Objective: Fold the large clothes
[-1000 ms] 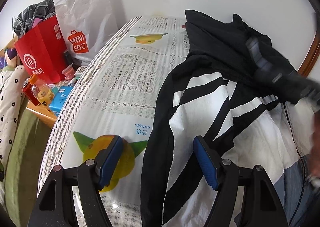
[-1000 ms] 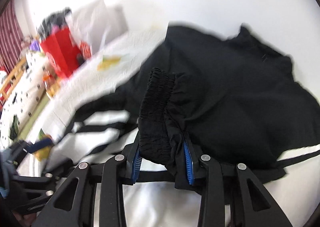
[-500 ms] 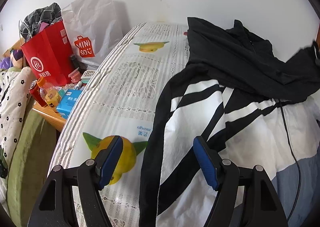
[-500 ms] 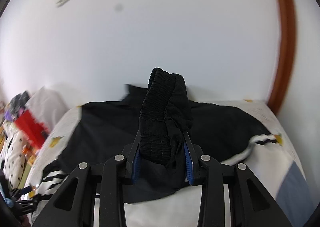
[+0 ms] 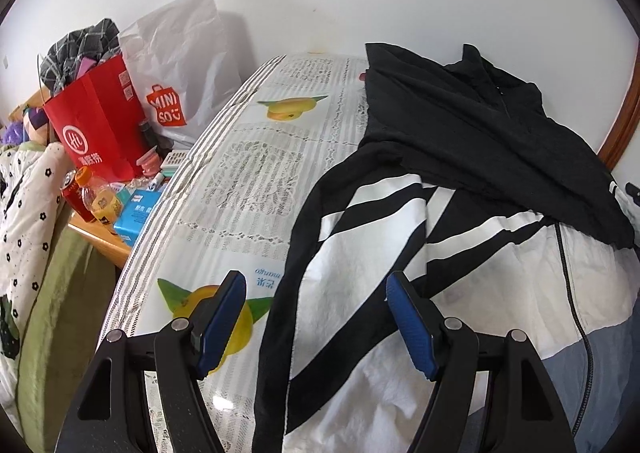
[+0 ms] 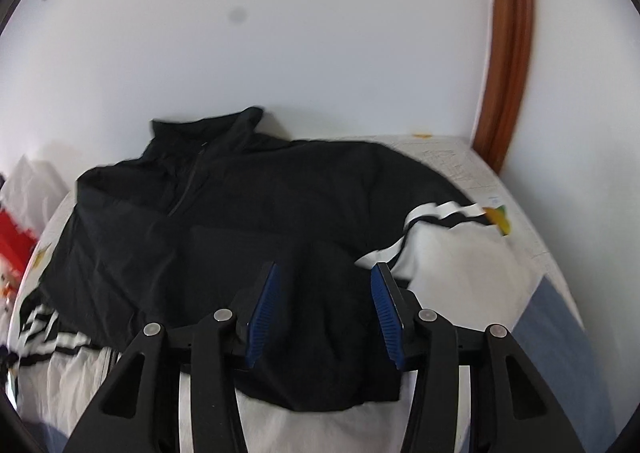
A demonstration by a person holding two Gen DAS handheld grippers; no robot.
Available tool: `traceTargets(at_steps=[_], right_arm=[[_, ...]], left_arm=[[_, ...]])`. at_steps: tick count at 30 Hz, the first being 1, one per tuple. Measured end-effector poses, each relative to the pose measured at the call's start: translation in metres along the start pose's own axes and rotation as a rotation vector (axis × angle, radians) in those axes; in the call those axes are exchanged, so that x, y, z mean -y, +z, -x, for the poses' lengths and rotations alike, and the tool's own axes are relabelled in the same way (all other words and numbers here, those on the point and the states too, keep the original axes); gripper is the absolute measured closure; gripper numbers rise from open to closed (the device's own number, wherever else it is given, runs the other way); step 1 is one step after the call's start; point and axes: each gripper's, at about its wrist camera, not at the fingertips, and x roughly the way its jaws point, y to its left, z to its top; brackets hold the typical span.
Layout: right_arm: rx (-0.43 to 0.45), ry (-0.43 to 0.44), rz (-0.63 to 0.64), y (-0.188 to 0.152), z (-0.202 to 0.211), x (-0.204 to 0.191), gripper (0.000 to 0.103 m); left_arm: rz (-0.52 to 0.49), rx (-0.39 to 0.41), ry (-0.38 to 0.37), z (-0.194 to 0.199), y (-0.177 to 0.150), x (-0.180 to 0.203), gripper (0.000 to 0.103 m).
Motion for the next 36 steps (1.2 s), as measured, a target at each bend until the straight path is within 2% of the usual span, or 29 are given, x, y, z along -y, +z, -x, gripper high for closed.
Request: traceTargets(at_steps=[2, 8, 12, 15, 19, 22, 24, 27, 31, 36], right_arm=[[-0.013, -0.013, 0.041, -0.008, -0.005, -0.007, 0.056], [-0.177, -0.113, 0.087, -0.039, -0.043, -0.013, 0.056], [-0.149, -0.103, 0.059, -0.042, -0.018, -0.014, 0.054], [-0.081, -0.069, 0.035, -0.047, 0.022, -0.017, 0.038], [-0.022, -0.091, 0.026, -0.063, 0.073, -0.011, 0.032], [-0.005, -0.15, 0.016, -0.078, 0.103, 0.009, 0.032], [-0.011, -0.215, 0.007, -0.088, 0.116, 0.025, 0.032], [-0.046, -0.259, -0.026, -0.108, 0.137, 0.061, 0.032], [-0.086, -0.381, -0.033, -0.139, 0.155, 0.099, 0.031], [-0.143, -0.431, -0.09, -0.175, 0.165, 0.149, 0.026]], left_arm=[[-0.009, 0.006, 0.002, 0.003, 0.0, 0.003, 0.032], [-0.025, 0.026, 0.005, 0.012, -0.002, 0.008, 0.032], [-0.024, 0.034, -0.003, 0.019, -0.006, 0.011, 0.032], [-0.027, 0.052, -0.007, 0.027, -0.008, 0.014, 0.032], [-0.036, 0.076, -0.036, 0.043, -0.008, 0.019, 0.032], [-0.044, 0.099, -0.044, 0.057, -0.01, 0.025, 0.032], [-0.035, 0.097, -0.075, 0.064, -0.011, 0.028, 0.032], [-0.038, 0.111, -0.103, 0.076, -0.015, 0.035, 0.032], [-0.05, 0.119, -0.116, 0.088, -0.021, 0.046, 0.032], [-0.06, 0.121, -0.115, 0.096, -0.026, 0.056, 0.032]])
